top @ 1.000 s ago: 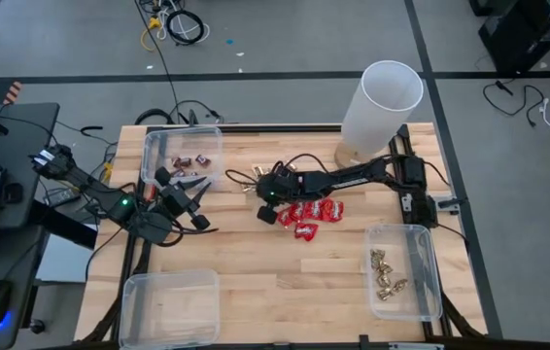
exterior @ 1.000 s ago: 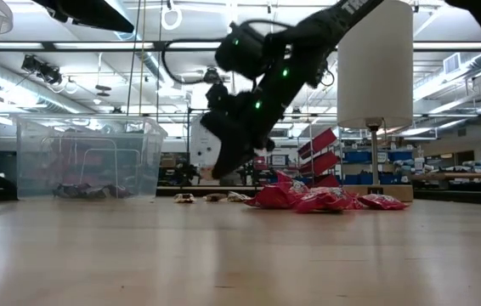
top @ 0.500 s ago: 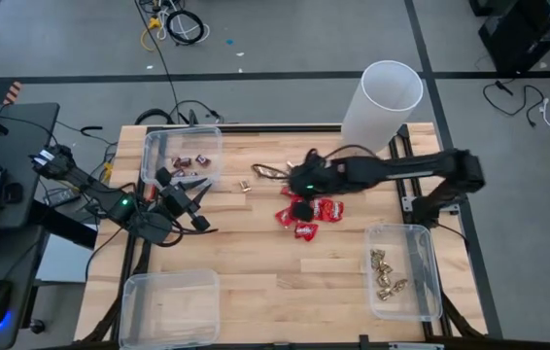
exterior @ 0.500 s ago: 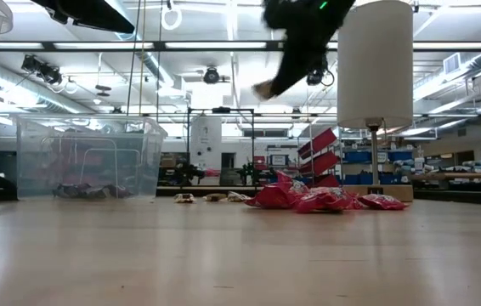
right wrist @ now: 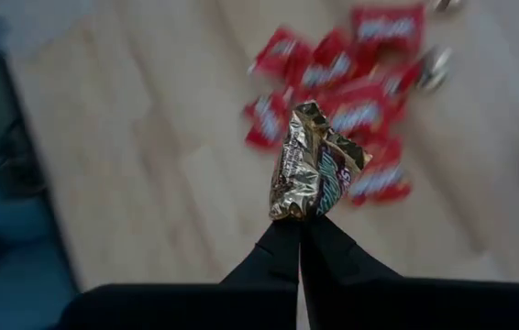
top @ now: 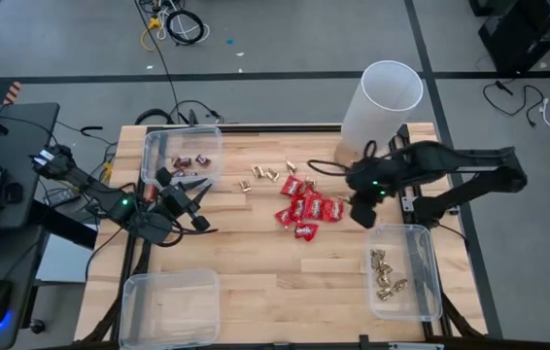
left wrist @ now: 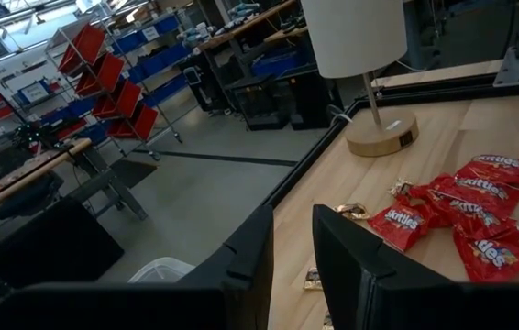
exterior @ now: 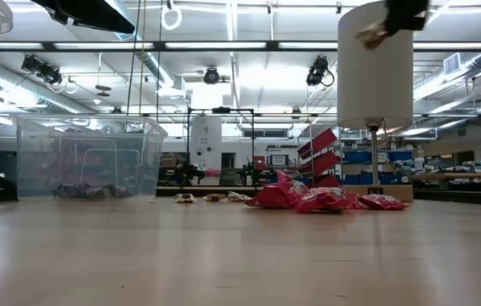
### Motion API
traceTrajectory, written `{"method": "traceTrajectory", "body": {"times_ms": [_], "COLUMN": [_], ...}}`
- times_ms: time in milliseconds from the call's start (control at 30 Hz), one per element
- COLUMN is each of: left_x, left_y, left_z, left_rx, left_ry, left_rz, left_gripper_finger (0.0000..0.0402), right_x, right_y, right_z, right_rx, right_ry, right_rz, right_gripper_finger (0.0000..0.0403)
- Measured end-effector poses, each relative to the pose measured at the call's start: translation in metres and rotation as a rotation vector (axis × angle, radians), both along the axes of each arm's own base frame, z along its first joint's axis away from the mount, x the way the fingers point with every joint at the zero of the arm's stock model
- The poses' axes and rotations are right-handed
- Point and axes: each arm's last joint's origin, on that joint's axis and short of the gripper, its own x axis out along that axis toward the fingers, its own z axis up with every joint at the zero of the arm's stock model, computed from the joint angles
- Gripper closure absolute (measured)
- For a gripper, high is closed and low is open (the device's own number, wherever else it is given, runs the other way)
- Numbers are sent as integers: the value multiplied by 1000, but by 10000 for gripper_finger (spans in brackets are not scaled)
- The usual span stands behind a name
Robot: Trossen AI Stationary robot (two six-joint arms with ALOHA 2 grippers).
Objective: Sort candy
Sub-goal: Put the gold chocolate into the bottom right transparent bin
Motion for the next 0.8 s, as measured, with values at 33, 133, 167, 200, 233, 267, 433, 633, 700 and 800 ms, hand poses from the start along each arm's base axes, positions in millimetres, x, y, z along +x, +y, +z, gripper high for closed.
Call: {"method": "traceTrajectory", "body": {"times_ms": [33,133,167,200,233,267,433,633,700,800], "left_x": [0,0,0,0,0,0,0,0,0,0], "left_y": [0,0,0,0,0,0,0,0,0,0], "left_z": [0,0,0,0,0,0,0,0,0,0], "left_rx": [0,0,0,-1,0,-1,0,0,0,-2], "left_ry": [0,0,0,-1,-1,-1,0,-1,0,-2], "left_rz": [0,0,0,0,0,0,0,0,1,1], "left_gripper_finger": [319,319,319,319,319,319,319,319,319,319], "right_x": [-5,-17,-20,-24,-28,-32,-42,-43,-45,-46], "right_y": [1,7,9,11,13,16,29,42,47,54], "right_z": [1,3,2,1,0,-1,-8,-11,-12,-13], "right_rx": [31,105,115,117,117,121,236,315,319,307], "right_ry": [10,56,85,122,166,214,343,437,448,464], "right_rz": [-4,11,22,31,36,35,41,-21,-17,3], "right_gripper_finger": [403,403,403,403,403,403,403,403,403,403]}}
